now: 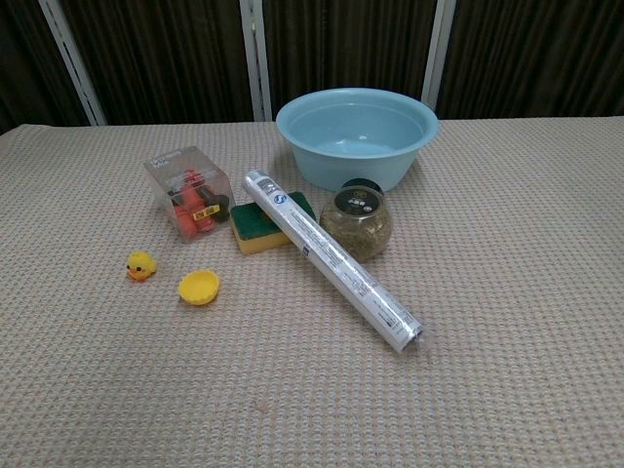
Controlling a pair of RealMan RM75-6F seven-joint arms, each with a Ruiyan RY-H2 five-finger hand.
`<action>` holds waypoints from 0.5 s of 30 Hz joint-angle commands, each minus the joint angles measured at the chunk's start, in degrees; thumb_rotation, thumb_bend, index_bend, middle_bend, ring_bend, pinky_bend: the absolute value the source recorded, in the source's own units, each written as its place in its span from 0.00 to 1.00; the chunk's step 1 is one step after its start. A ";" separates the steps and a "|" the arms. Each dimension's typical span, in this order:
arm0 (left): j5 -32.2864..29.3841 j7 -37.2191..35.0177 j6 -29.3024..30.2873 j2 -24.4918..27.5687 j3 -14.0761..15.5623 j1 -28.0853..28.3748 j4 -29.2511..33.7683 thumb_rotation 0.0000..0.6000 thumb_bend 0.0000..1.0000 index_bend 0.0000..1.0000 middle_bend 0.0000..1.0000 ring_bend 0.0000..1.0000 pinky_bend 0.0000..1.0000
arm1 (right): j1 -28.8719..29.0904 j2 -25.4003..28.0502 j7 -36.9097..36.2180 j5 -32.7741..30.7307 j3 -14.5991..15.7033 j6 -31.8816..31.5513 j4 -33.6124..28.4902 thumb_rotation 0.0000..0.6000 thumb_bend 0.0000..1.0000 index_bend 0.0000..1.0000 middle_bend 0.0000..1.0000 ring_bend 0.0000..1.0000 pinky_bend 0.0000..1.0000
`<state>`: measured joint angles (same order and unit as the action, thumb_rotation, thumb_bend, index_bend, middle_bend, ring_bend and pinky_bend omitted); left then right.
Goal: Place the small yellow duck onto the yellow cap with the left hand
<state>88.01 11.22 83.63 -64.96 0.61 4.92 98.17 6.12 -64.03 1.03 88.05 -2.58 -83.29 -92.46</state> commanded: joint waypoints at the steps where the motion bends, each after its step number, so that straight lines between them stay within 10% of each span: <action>1: 0.02 -0.03 -0.03 0.03 0.01 0.01 0.01 1.00 0.07 0.00 0.00 0.00 0.00 | -0.04 -0.04 0.04 0.09 0.02 -0.12 0.05 1.00 0.05 0.02 0.00 0.00 0.03; 15: 0.26 0.12 -0.18 0.15 0.20 0.04 0.29 1.00 0.07 0.00 0.00 0.00 0.00 | -0.10 -0.07 0.18 -0.31 0.03 0.09 -0.07 1.00 0.05 0.02 0.00 0.00 0.03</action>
<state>88.27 11.35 83.44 -64.81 0.80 4.97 98.46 6.02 -64.08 1.17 87.79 -2.54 -83.24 -92.52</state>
